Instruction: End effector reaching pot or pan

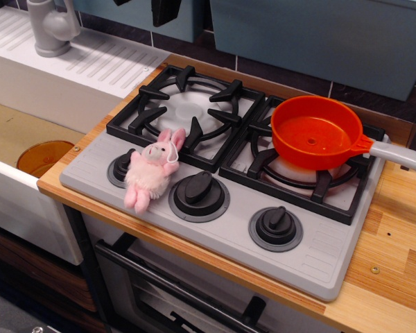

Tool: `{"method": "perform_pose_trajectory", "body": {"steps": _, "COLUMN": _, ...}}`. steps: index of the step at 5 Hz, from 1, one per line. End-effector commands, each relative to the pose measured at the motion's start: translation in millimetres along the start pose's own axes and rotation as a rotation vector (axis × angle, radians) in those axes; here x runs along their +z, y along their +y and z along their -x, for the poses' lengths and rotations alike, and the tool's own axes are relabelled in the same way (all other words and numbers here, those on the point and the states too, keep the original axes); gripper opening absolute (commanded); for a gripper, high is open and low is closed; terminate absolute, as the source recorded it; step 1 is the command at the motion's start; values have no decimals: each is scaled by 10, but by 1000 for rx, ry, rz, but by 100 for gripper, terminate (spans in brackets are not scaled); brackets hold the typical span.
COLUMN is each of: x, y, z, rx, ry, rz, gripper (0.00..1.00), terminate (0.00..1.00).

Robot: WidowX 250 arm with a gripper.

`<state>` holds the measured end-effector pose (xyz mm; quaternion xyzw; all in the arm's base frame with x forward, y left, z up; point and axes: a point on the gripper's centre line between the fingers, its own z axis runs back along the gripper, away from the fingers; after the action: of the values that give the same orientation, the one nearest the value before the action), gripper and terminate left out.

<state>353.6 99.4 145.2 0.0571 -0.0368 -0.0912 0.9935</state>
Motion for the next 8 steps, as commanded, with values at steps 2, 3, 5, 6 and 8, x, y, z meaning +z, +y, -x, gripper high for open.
{"method": "perform_pose_trajectory", "body": {"steps": 2, "x": -39, "y": -400, "z": -44, "rx": 38, "ry": -8, "rz": 18, "gripper": 100, "terminate": 0}}
{"method": "perform_pose_trajectory", "body": {"steps": 3, "x": -152, "y": -730, "z": -131, "rx": 70, "ry": -31, "rz": 6, "gripper": 100, "terminate": 0}}
{"method": "perform_pose_trajectory", "body": {"steps": 5, "x": -318, "y": -1293, "z": -243, "rx": 130, "ry": -82, "rz": -24, "gripper": 100, "terminate": 0}}
{"method": "perform_pose_trajectory", "body": {"steps": 6, "x": -384, "y": -1445, "z": -257, "rx": 147, "ry": -100, "rz": -27, "gripper": 100, "terminate": 0}}
{"method": "perform_pose_trajectory", "body": {"steps": 8, "x": -366, "y": -1620, "z": -287, "rx": 178, "ry": -106, "rz": -40, "gripper": 100, "terminate": 0}}
